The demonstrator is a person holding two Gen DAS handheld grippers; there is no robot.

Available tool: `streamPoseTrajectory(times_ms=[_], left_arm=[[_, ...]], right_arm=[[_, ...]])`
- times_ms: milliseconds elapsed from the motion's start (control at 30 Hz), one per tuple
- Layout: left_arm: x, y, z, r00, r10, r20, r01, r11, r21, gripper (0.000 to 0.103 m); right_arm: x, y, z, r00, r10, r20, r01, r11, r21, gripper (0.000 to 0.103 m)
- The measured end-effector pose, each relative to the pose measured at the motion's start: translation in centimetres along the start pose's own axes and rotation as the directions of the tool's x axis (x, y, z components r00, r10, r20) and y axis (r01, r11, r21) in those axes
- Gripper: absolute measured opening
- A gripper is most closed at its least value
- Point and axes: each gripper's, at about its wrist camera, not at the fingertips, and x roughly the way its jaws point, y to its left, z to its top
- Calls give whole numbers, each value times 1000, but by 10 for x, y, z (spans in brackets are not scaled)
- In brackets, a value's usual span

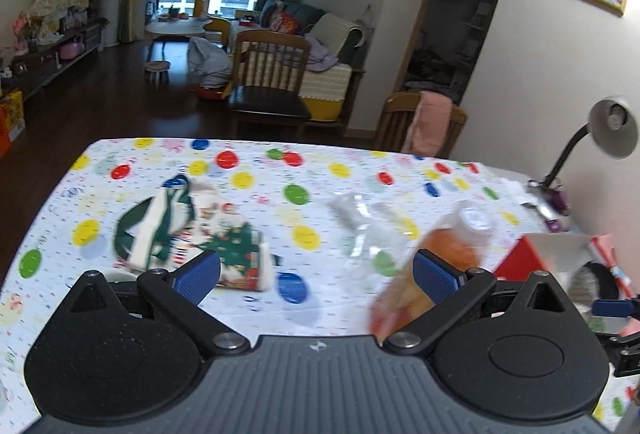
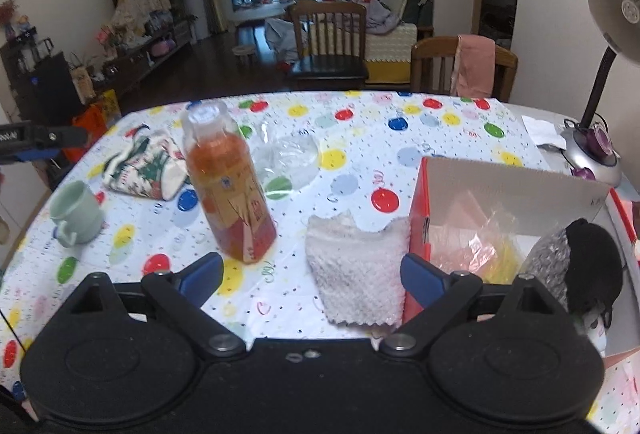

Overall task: Organize soft objects
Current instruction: 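Move both grippers back over the table toward the tote bag and grey towel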

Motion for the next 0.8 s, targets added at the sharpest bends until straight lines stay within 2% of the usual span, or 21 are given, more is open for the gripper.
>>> streamPoseTrajectory(times_ms=[167,400,733,800], left_arm=[[22,14,-4,998,52,-20,-52,998,21,103],[67,25,2,988,143,-51,-143,990,-5,103],[134,17,12,967,227,-114,-227,974,13,103],[144,16,12,961,247,-125,-246,969,21,103]], right_arm=[[25,0,-7,999,-42,-31,42,999,20,88],[56,10,-9,995,-83,-50,80,995,-56,84],[102,7,-8,993,-97,-72,89,990,-108,83],[108,7,-8,991,-119,-58,111,985,-135,86]])
